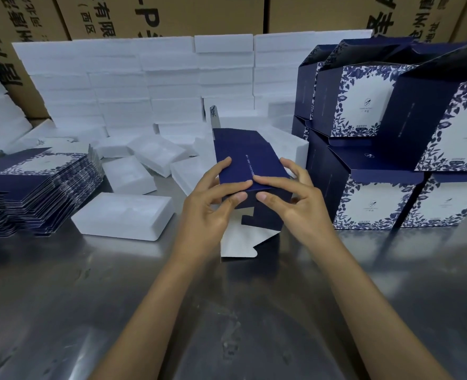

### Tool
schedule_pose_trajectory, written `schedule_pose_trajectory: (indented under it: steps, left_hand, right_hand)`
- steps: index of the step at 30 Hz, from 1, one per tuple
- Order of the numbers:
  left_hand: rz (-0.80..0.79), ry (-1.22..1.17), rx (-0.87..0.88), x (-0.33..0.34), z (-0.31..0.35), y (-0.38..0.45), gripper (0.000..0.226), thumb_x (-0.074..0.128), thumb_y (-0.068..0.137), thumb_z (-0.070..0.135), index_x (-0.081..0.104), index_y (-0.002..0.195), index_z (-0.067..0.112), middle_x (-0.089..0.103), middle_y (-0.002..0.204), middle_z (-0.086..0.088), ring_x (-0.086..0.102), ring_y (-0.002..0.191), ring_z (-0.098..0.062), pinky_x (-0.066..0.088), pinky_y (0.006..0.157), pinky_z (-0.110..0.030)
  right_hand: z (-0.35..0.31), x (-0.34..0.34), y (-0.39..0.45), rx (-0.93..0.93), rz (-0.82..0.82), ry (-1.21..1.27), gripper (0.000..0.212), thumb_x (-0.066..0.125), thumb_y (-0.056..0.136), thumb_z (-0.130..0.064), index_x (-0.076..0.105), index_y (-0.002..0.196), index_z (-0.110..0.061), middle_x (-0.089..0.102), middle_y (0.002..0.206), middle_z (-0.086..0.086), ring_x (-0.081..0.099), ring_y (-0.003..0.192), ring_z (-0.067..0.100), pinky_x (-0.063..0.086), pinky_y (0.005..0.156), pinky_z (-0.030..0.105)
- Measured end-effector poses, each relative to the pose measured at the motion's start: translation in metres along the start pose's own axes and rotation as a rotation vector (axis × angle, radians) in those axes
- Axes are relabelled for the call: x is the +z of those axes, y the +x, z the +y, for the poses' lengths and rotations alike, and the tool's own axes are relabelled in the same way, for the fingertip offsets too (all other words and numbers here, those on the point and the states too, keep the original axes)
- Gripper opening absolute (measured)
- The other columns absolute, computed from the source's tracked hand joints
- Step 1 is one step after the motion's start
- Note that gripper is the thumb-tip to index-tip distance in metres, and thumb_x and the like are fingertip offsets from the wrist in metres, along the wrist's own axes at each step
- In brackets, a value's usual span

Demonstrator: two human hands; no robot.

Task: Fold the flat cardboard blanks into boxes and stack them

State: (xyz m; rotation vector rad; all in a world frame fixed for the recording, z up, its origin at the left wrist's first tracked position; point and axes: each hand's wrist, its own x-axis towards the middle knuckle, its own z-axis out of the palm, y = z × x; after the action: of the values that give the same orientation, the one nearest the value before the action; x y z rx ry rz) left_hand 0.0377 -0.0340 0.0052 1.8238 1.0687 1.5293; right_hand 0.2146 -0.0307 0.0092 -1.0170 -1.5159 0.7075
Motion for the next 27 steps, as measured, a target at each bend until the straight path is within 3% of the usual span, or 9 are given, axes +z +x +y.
schedule_pose_trajectory:
  steps: [3, 6, 8, 11, 15, 18, 22, 25, 27]
  left_hand:
    - [0.043, 0.002, 0.02, 0.002, 0.002, -0.002, 0.025, 0.067, 0.095, 0.019, 0.075, 0.109, 0.038, 0.049, 0.145, 0.022, 0.045, 0.134, 0.003, 0.049, 0.099, -0.024]
    - [0.153, -0.048, 0.028, -0.002, 0.006, 0.002, 0.024, 0.065, 0.096, 0.02, 0.074, 0.114, 0.033, 0.051, 0.145, 0.016, 0.048, 0.13, 0.005, 0.052, 0.094, -0.024]
    - [0.258, -0.085, 0.027, -0.005, 0.009, 0.005, 0.024, 0.063, 0.097, 0.018, 0.073, 0.117, 0.028, 0.055, 0.142, 0.011, 0.051, 0.127, 0.004, 0.049, 0.091, -0.016]
    - [0.374, -0.038, 0.053, -0.005, 0.015, 0.006, 0.024, 0.06, 0.099, 0.015, 0.07, 0.12, 0.022, 0.061, 0.133, 0.002, 0.053, 0.126, -0.004, 0.044, 0.087, -0.008]
    - [0.437, 0.005, 0.042, 0.001, 0.018, 0.004, 0.027, 0.052, 0.103, 0.018, 0.063, 0.126, 0.028, 0.058, 0.128, 0.007, 0.058, 0.116, -0.009, 0.045, 0.082, -0.008]
    - [0.411, 0.036, 0.033, 0.004, 0.018, 0.002, 0.038, 0.043, 0.105, 0.015, 0.05, 0.136, 0.035, 0.057, 0.129, 0.009, 0.057, 0.115, -0.008, 0.046, 0.083, -0.012]
    - [0.29, -0.047, -0.148, 0.013, 0.013, 0.0, 0.05, 0.043, 0.101, 0.006, 0.037, 0.135, 0.043, 0.062, 0.119, 0.015, 0.061, 0.108, 0.0, 0.05, 0.089, -0.022]
    - [0.129, -0.162, -0.339, 0.021, 0.005, -0.003, 0.047, 0.055, 0.097, 0.004, 0.04, 0.135, 0.027, 0.069, 0.113, -0.002, 0.068, 0.104, -0.018, 0.054, 0.093, -0.037]
    - [0.029, -0.382, -0.517, 0.03, 0.002, -0.007, 0.038, 0.059, 0.095, 0.001, 0.05, 0.129, 0.015, 0.071, 0.111, -0.011, 0.072, 0.098, -0.026, 0.06, 0.084, -0.041]
  right_hand:
    - [0.002, 0.001, 0.0, 0.024, 0.03, 0.021, 0.043, 0.079, 0.087, -0.015, 0.07, 0.121, -0.04, 0.045, 0.149, -0.018, 0.04, 0.129, -0.021, 0.043, 0.101, 0.009]
    - [0.001, -0.005, 0.002, 0.093, 0.076, 0.108, 0.071, 0.081, 0.085, -0.037, 0.045, 0.145, -0.048, 0.048, 0.145, -0.029, 0.047, 0.126, -0.016, 0.046, 0.09, 0.008]
    - [0.002, -0.007, 0.002, 0.225, 0.109, 0.199, 0.08, 0.075, 0.083, -0.057, 0.034, 0.152, -0.048, 0.041, 0.153, -0.023, 0.045, 0.133, -0.008, 0.039, 0.104, 0.016]
    - [0.001, -0.002, 0.004, 0.43, 0.047, 0.356, 0.062, 0.052, 0.094, -0.069, 0.05, 0.146, -0.035, 0.057, 0.148, -0.006, 0.059, 0.126, 0.013, 0.045, 0.112, 0.039]
    - [-0.007, 0.006, 0.004, 0.398, -0.098, 0.662, 0.06, 0.027, 0.099, -0.069, 0.06, 0.135, -0.033, 0.067, 0.135, 0.0, 0.062, 0.127, 0.02, 0.045, 0.113, 0.046]
    - [-0.01, 0.003, 0.006, 0.262, -0.12, 0.749, 0.062, 0.024, 0.1, -0.069, 0.053, 0.143, -0.035, 0.06, 0.145, -0.003, 0.053, 0.138, 0.022, 0.033, 0.121, 0.05]
    - [-0.014, -0.01, 0.009, 0.083, -0.127, 0.677, 0.051, 0.041, 0.103, -0.04, 0.042, 0.154, -0.032, 0.046, 0.155, -0.016, 0.042, 0.143, 0.003, 0.035, 0.118, 0.032]
    - [-0.014, -0.017, 0.008, 0.025, -0.054, 0.467, 0.054, 0.059, 0.087, -0.026, 0.06, 0.141, -0.034, 0.043, 0.157, -0.017, 0.037, 0.146, 0.003, 0.028, 0.123, 0.04]
    - [-0.013, -0.02, 0.006, -0.008, -0.005, 0.28, 0.054, 0.065, 0.079, -0.029, 0.067, 0.133, -0.034, 0.045, 0.154, -0.016, 0.037, 0.145, 0.001, 0.029, 0.122, 0.035]
